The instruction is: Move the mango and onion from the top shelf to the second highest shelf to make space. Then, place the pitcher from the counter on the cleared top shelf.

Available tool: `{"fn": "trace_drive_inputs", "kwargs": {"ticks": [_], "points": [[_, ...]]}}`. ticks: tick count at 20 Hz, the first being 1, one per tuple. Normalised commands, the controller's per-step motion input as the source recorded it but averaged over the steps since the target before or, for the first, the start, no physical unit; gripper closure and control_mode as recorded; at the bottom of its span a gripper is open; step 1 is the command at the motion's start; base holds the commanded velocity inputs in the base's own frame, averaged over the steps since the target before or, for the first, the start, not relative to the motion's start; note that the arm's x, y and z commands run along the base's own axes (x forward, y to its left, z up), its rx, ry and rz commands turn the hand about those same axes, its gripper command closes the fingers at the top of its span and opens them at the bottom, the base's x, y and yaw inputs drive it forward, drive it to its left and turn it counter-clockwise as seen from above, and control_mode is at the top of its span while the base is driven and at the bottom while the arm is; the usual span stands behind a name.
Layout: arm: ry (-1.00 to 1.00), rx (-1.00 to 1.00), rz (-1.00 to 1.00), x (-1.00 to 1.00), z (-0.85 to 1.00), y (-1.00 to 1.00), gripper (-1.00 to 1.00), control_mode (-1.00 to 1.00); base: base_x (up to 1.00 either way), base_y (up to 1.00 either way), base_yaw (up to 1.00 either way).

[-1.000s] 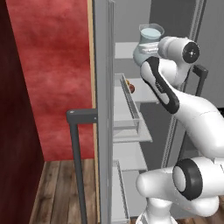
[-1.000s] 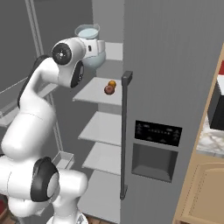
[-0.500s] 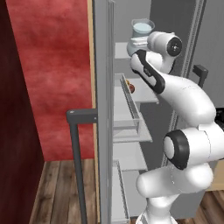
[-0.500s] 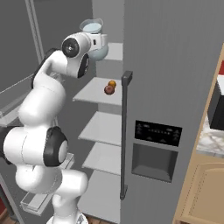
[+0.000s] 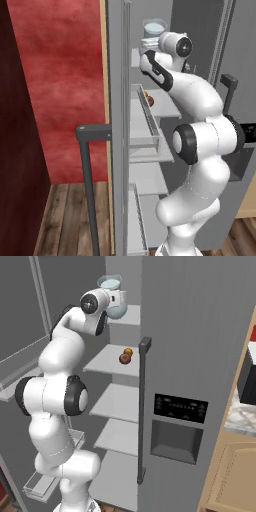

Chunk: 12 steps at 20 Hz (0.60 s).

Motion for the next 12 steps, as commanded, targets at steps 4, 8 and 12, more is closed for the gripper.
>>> {"fn": "trace_drive_inputs", "kwargs": {"ticks": [4,8,12], "points": [[0.02,0.00,-0.01,0.83,0.00,0.00,1.00,-1.00,0.00,0.00,0.00],[0.04,0.00,-0.01,0.82,-0.01,0.00,1.00,-1.00,0.00,0.00,0.00],[0.09,-0.04,-0.04,0.76,-0.12,0.00,1.00,-1.00,0.00,0.00,0.00]]}}
